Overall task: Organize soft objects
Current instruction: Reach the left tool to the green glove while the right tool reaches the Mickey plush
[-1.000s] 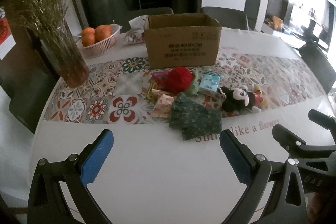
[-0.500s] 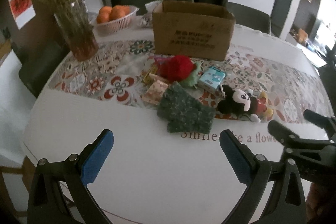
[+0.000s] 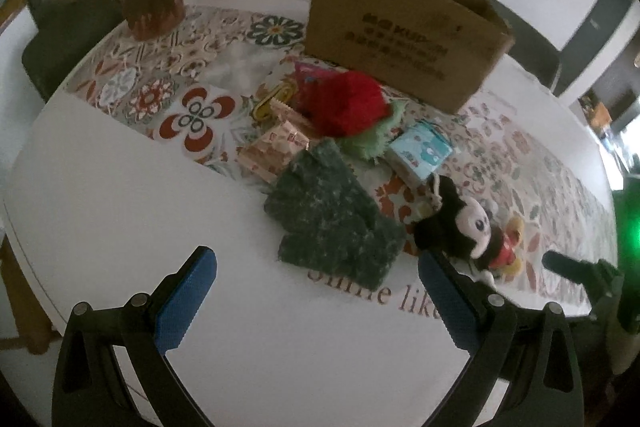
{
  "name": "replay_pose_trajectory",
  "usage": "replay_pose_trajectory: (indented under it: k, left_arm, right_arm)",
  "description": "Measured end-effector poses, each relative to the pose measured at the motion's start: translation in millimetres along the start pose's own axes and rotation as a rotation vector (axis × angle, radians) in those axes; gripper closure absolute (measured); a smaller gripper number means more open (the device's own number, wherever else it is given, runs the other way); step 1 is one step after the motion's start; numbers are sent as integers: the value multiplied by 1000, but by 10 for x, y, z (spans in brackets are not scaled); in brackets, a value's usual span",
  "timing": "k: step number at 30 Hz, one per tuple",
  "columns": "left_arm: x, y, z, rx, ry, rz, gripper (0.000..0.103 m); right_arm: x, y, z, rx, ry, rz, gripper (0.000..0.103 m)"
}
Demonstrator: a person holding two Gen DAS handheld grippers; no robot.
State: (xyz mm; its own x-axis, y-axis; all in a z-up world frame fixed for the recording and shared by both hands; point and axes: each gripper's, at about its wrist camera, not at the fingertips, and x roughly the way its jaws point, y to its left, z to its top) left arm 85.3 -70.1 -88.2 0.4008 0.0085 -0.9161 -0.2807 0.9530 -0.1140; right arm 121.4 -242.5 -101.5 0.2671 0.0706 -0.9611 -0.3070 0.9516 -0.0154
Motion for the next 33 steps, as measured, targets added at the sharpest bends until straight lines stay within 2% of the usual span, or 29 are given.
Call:
replay_pose_trajectory:
  k: [7, 18, 20, 27, 31, 33]
  left_arm:
    - [334, 9, 127, -87, 61, 8, 0]
    - [790, -128, 253, -112, 125, 33, 0]
    - [872, -149, 261, -114, 145, 39, 0]
    - [1087, -194, 298, -97, 174, 68, 8]
    - [1123, -204, 304, -86, 171, 55, 10]
    - [1121, -193, 302, -79, 162, 44, 15]
  right_arm:
    - [297, 18, 177, -80, 77, 22, 6]
    - [627, 54, 319, -172, 94, 14, 12]
    - [652, 34, 337, -175, 86, 17, 16]
    - [829, 26, 416, -179, 82, 2, 22]
    - [888, 2, 449, -157, 72, 22, 25]
    - [892, 1, 454, -155, 59, 21, 26]
